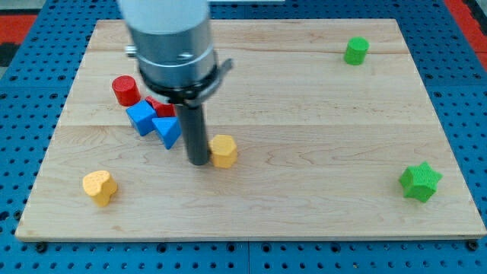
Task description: Move red blocks and blue blocks towards center left
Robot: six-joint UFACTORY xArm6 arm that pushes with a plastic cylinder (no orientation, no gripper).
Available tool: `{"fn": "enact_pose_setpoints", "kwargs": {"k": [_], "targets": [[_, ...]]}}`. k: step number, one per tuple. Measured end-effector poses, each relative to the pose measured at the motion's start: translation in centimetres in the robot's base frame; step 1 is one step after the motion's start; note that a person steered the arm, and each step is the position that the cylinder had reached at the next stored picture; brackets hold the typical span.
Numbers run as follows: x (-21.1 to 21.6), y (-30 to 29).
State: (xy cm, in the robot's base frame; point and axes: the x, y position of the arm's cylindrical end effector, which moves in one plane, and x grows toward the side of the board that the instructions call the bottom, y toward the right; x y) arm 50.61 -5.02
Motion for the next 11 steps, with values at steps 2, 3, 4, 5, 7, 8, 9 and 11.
{"fn": "enact_pose_setpoints", "kwargs": {"k": [2, 3, 4, 5, 7, 8, 9, 11], "targets": [[0.0, 4.4], [-0.1, 2.8], [-2.3, -1.9], [-3.0, -5.5], [-3.7, -10.5], [-3.7, -11.1], [-3.7, -11.1], [-1.6, -6.3]]}}
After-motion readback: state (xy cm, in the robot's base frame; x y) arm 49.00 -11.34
